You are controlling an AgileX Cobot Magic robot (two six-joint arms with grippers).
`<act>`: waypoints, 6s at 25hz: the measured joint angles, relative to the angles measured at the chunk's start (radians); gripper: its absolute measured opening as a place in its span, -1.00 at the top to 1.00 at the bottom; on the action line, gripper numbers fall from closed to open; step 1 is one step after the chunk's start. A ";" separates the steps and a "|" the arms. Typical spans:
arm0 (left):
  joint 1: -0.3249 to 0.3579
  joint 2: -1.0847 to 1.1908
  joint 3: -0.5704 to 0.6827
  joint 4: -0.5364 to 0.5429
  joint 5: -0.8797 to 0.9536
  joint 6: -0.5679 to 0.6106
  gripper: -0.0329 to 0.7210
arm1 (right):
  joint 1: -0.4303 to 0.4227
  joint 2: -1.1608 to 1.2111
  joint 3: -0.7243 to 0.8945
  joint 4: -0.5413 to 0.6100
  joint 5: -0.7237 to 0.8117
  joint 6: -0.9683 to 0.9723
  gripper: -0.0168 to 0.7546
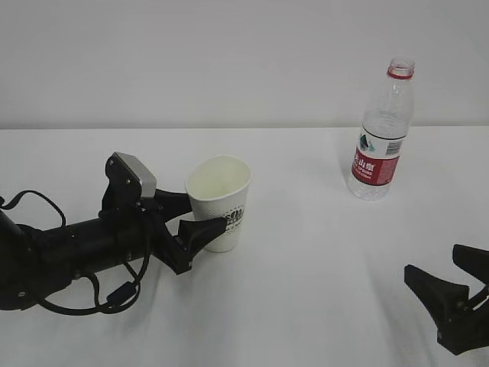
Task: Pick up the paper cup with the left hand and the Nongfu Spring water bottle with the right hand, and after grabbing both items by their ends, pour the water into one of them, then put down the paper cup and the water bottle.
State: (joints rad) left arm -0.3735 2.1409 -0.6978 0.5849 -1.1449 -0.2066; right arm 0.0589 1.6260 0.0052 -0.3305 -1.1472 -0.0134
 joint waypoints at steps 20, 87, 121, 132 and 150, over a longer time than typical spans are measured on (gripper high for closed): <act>0.014 -0.126 0.066 0.049 0.000 0.000 -0.43 | 0.000 0.000 0.000 0.000 0.000 0.000 -0.57; 0.017 -0.569 0.151 0.731 -0.009 -0.486 -0.41 | 0.000 0.000 -0.033 0.097 0.000 -0.024 -0.57; 0.017 -0.569 0.151 0.708 -0.010 -0.491 -0.36 | 0.000 0.193 -0.359 0.044 0.000 -0.008 -0.57; 0.017 -0.569 0.151 0.707 -0.010 -0.491 -0.35 | 0.000 0.321 -0.469 0.071 0.000 -0.006 -0.57; 0.017 -0.571 0.151 0.707 -0.010 -0.491 -0.35 | 0.000 0.468 -0.624 0.124 0.000 -0.006 -0.57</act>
State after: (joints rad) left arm -0.3569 1.5699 -0.5467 1.2917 -1.1550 -0.6973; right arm 0.0589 2.0944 -0.6186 -0.2068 -1.1472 -0.0197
